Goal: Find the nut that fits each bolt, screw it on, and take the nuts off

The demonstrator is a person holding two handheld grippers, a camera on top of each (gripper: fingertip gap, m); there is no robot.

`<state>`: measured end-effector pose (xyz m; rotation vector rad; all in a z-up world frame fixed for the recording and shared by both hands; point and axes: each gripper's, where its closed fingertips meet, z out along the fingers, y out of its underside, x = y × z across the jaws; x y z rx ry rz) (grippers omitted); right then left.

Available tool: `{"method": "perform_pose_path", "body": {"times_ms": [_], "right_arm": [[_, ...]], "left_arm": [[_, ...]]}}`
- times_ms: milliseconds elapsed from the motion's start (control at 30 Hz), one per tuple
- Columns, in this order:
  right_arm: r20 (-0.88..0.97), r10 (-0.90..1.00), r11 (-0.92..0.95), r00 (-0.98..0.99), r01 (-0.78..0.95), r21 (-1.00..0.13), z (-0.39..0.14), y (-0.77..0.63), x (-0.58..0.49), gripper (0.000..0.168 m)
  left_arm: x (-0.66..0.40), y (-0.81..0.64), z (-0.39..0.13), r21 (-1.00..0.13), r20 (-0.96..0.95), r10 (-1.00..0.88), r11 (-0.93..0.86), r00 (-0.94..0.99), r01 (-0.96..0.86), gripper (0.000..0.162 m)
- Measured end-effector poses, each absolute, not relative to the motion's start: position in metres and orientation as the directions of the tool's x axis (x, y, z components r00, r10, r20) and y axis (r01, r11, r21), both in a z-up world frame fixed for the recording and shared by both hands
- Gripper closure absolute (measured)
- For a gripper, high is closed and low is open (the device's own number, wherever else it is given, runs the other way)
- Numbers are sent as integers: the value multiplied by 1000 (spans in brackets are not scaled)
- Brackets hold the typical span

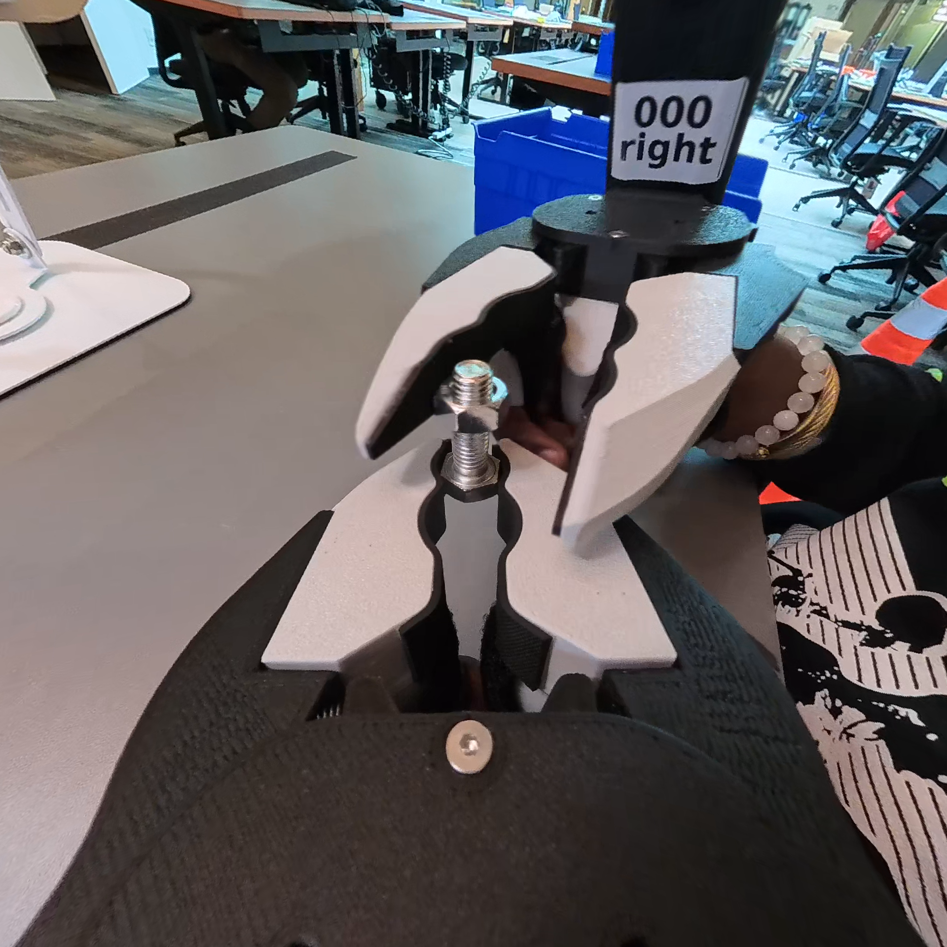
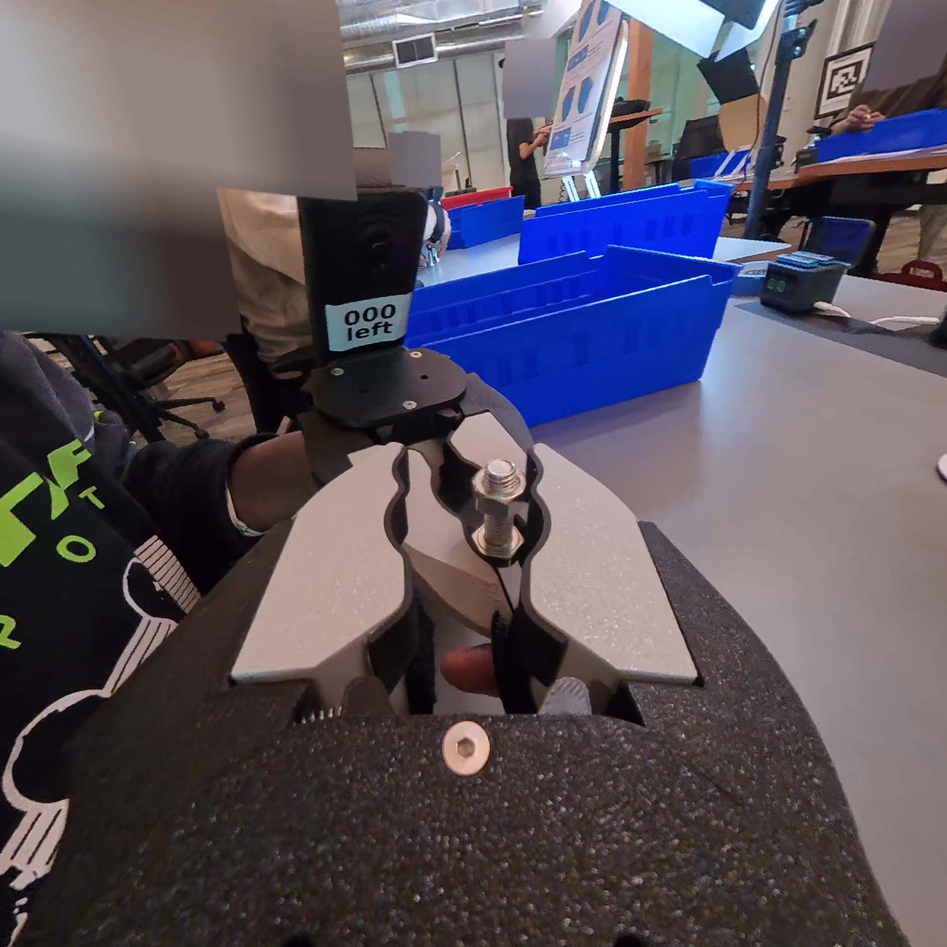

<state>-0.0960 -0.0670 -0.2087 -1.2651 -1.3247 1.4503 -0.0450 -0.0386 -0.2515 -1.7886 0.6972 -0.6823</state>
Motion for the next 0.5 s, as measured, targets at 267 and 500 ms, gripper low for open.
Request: {"method": "perform_pose_path", "body": {"times_ms": [267, 500], "right_arm": [[-190, 969, -183, -158, 53, -982, -204, -53, -63, 154], [-148, 976, -142, -157, 52, -989, -208, -57, -87, 125]], "left_arm": [[-49, -37, -247, -955, 148, -720, -283, 678, -93, 147], [-46, -39, -250, -952, 132, -734, -281, 666, -121, 147]]}}
